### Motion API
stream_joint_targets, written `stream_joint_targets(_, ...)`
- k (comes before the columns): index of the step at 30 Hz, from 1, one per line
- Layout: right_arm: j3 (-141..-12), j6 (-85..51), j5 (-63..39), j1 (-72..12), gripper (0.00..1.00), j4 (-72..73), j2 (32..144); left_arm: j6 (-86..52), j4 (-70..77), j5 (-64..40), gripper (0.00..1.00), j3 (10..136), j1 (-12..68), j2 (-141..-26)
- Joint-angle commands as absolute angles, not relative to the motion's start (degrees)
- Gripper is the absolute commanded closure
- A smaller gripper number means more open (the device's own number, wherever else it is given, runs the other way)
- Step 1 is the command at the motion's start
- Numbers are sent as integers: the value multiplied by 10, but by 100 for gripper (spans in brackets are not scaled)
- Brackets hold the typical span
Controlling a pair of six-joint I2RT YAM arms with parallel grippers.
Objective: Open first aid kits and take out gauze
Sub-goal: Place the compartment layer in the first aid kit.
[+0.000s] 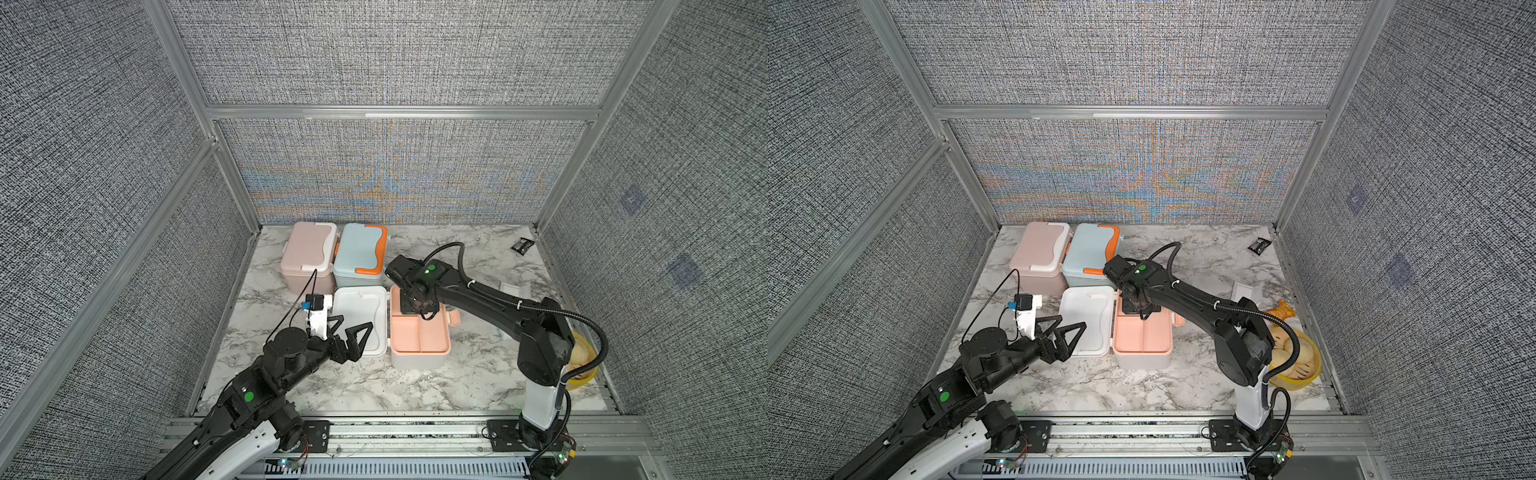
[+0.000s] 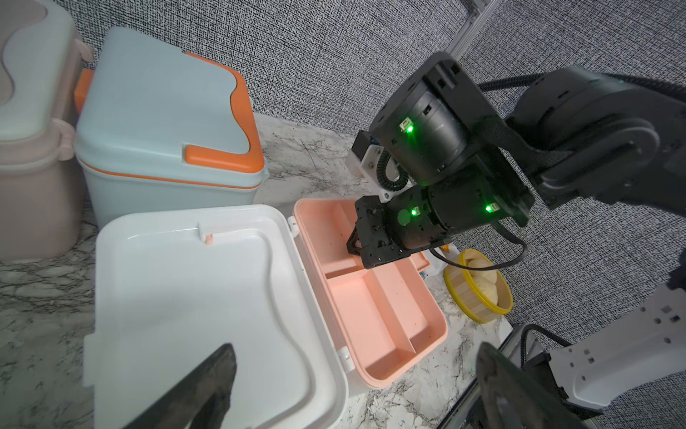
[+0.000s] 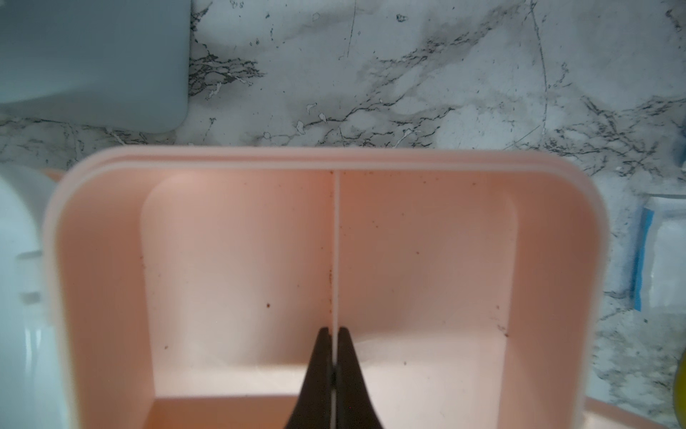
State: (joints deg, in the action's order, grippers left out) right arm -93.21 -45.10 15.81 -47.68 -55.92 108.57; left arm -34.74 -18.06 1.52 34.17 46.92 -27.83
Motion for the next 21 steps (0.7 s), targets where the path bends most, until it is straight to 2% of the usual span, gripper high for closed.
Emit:
stream_joint_targets(1, -906, -457, 143, -477, 100, -542, 1085, -347, -173, 16, 0, 341, 468, -281)
stream_joint_targets(2, -899, -458, 143, -476, 100, -540, 1082, -347, -173, 17, 0, 341, 468, -282)
stream_joint_targets(3, -893, -456, 140, -477, 96, -535, 1076, -347, -173, 16, 0, 341, 468, -285)
stream_joint_targets(8, -885, -444, 123, -476, 60, -528, 1031, -350, -178, 17, 0, 343, 468, -293)
stream_joint_targets(11, -879, -437, 117, -476, 50, -526, 994, -359, -180, 16, 0, 345, 468, -302)
stream_joint_targets(16, -864, -404, 87, -476, 22, -513, 928, -376, -160, -28, 0, 350, 468, -320)
stream_joint_targets(21, -805, -339, 40, -477, 6, -476, 829, -398, -171, -61, 0, 358, 468, -342)
